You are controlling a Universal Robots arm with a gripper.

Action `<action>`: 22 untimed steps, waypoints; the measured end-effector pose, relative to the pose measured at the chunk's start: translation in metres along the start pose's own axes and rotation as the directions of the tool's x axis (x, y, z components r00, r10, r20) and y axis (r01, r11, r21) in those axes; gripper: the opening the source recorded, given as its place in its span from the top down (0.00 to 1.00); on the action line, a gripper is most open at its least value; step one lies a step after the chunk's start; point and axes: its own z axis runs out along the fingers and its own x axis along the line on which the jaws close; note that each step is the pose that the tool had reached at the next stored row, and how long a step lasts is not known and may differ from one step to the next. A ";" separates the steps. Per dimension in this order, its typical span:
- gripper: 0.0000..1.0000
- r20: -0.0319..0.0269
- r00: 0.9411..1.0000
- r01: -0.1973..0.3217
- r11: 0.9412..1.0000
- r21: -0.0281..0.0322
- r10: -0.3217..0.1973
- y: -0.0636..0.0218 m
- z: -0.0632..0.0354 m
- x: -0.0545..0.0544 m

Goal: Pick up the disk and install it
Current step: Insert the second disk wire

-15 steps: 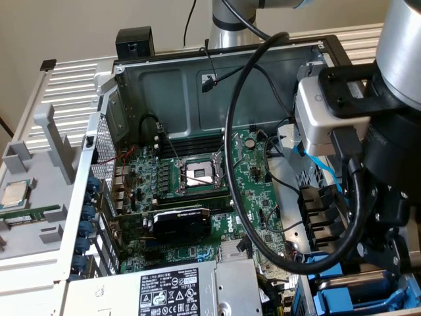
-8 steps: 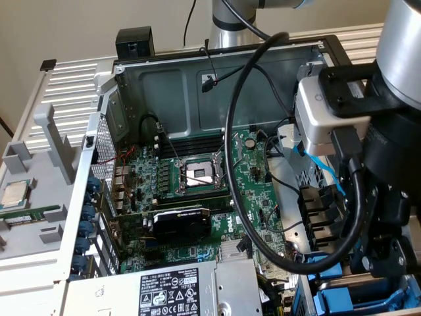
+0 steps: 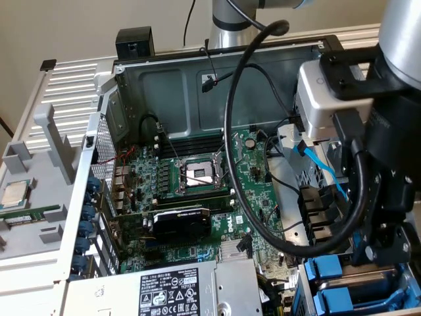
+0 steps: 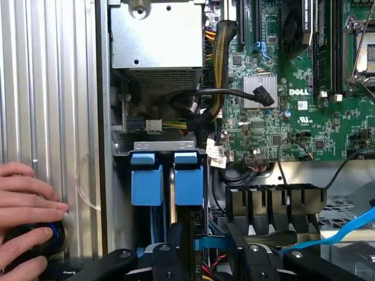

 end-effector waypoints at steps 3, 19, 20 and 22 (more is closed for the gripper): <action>0.58 -0.002 1.000 0.000 1.000 0.008 0.000 -0.0001 -0.0069 -0.002; 0.58 -0.010 1.000 0.001 1.000 0.032 -0.001 -0.0002 -0.0322 -0.005; 0.58 -0.010 1.000 0.001 1.000 0.032 -0.001 -0.0002 -0.0322 -0.005; 0.58 -0.010 1.000 0.001 1.000 0.032 -0.001 -0.0002 -0.0322 -0.005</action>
